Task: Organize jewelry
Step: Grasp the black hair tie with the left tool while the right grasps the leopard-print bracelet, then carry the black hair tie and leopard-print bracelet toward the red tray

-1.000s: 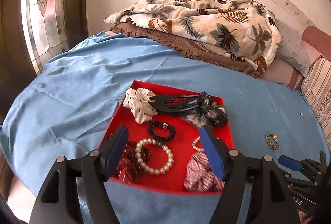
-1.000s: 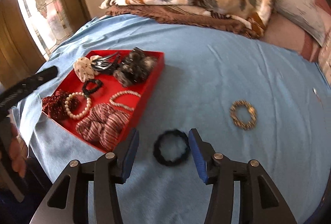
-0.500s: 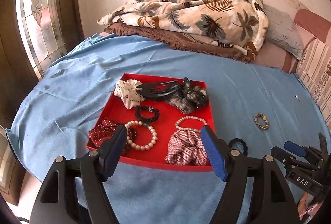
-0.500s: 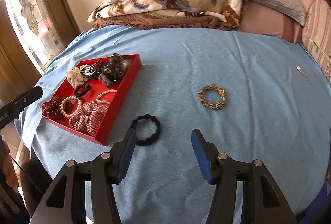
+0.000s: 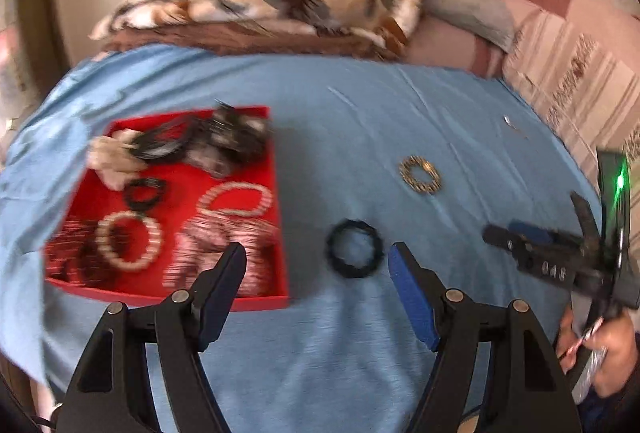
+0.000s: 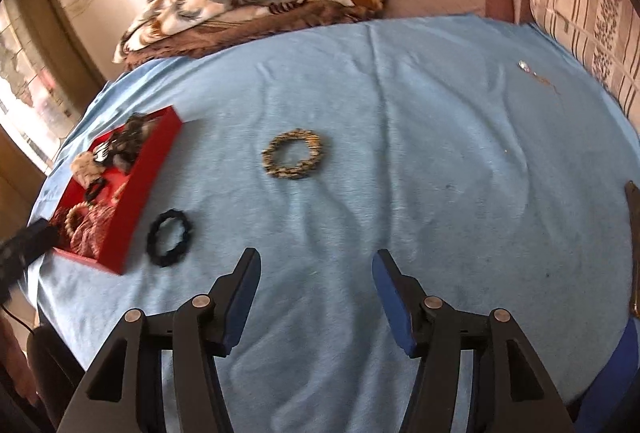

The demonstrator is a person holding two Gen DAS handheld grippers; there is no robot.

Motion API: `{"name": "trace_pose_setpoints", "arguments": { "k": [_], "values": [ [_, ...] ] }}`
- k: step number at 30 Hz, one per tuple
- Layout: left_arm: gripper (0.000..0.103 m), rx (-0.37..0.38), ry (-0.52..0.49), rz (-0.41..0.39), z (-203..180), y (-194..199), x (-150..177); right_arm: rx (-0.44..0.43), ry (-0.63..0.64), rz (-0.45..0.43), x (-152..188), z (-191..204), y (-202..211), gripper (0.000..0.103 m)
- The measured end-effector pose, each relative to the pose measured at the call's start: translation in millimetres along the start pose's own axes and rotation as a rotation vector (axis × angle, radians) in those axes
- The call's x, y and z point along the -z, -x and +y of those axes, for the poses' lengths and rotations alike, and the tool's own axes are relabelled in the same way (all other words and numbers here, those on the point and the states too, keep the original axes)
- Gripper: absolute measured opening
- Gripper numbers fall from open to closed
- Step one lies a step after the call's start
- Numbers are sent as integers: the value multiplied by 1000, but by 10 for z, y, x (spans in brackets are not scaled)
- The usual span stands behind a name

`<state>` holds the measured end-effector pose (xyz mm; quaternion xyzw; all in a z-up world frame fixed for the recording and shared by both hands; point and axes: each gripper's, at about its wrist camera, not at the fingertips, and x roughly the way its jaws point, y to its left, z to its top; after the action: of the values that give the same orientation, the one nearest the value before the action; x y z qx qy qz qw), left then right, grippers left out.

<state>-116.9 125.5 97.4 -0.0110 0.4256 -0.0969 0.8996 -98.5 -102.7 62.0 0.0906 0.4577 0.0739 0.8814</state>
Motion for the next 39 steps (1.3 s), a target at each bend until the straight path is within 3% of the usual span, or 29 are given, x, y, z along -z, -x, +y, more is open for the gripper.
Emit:
{"name": "trace_pose_setpoints", "arguments": {
  "k": [3,8,14,24,27,31,35,39],
  "values": [
    [70,42,-9,44,-67,-235,-19,-8,4,3,-100,-57,-104,63],
    [45,61,-26,108,-119,-580,-107,-21,41,-11,-301,-25,-277,63],
    [31,45,-46,165,-134,-910,-131,-15,98,-9,-561,84,-559,63],
    [33,-22,-157,147,-313,-1049,-171,33,125,11,-618,165,-865,56],
    [38,-40,-177,144,-366,-1073,-176,65,143,8,-618,209,-896,46],
    [38,-2,-195,148,-438,-1035,-142,89,175,15,-605,216,-874,14],
    [38,17,-223,151,-541,-1010,-76,89,148,34,-496,77,-737,9],
    [38,49,-175,169,-481,-1023,-116,96,124,45,-280,-116,-515,9]
  ]
}}
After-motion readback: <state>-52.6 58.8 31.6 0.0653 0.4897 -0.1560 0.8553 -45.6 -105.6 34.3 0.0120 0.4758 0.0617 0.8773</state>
